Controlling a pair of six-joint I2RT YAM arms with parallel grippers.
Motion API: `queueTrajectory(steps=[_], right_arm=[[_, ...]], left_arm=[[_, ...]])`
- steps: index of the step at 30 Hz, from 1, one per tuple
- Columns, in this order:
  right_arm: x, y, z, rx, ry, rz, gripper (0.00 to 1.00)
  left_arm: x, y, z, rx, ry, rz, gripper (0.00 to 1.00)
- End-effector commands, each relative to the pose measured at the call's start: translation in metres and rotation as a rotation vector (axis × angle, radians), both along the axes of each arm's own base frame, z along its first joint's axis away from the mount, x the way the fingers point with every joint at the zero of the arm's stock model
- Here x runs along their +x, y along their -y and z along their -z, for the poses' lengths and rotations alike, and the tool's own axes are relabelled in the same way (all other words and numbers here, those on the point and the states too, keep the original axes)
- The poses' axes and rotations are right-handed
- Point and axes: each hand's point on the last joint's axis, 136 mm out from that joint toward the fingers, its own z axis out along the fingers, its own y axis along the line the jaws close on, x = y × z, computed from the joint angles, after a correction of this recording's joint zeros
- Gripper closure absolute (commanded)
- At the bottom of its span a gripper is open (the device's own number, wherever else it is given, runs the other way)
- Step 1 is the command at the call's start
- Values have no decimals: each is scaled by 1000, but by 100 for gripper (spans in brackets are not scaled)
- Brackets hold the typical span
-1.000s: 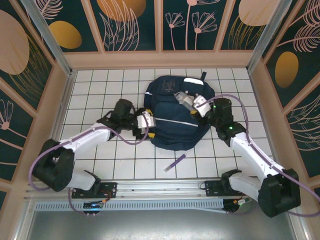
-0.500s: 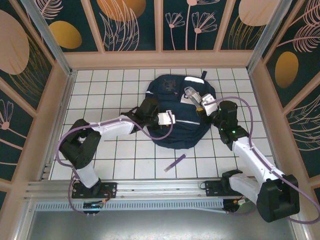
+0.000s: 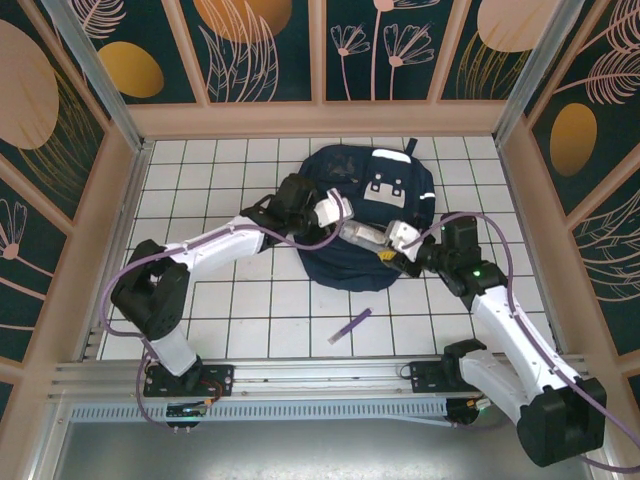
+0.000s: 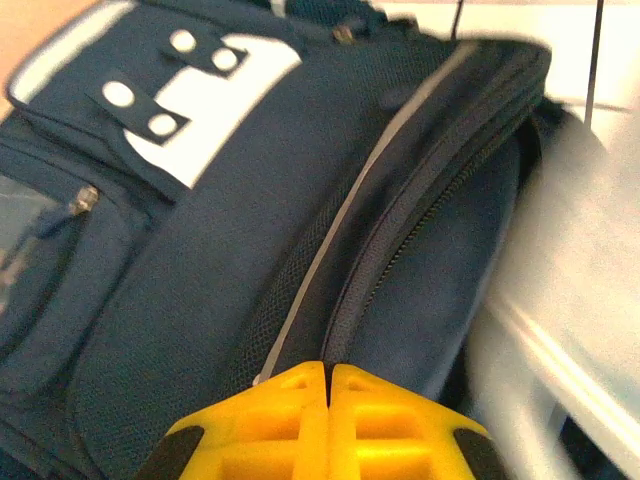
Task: Pack books, pencil case, and school supplies into a backpack
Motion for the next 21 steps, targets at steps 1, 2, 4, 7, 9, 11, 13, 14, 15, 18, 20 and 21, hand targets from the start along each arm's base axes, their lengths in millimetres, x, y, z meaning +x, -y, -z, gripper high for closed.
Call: queueTrajectory(steps=[1, 2, 4, 7, 9, 11, 13, 14, 15, 18, 20, 21], right_arm=[[-37, -23, -4, 33, -28, -224, 76], [-36, -24, 1, 26, -49, -218, 76], [-17, -23, 16, -20, -91, -135, 77], [23, -13, 29, -80, -107, 46, 75], [51, -5, 27, -89, -61, 160, 69], [74, -1, 24, -81, -13, 247, 67], [98, 2, 19, -54, 48, 326, 59], [107, 3, 20, -45, 67, 351, 51], [117, 4, 18, -25, 90, 396, 39], [126, 10, 15, 9, 102, 483, 33], [120, 19, 19, 4, 98, 534, 32], [120, 29, 19, 14, 95, 597, 31]], left_arm=[[3, 12, -62, -191, -16, -8, 100], [1, 13, -68, -207, -11, 3, 100], [-6, 15, -81, -240, 8, 42, 100], [-13, 12, -97, -263, 60, 65, 100], [-19, 10, -102, -260, 86, 99, 100], [-26, 10, -105, -262, 99, 135, 100], [-30, 10, -104, -261, 102, 159, 100], [-30, 10, -102, -259, 101, 160, 100], [-29, 11, -102, -257, 101, 156, 100], [-23, 12, -101, -261, 108, 134, 100], [-21, 13, -100, -257, 117, 135, 100], [-20, 12, -97, -247, 125, 135, 100]])
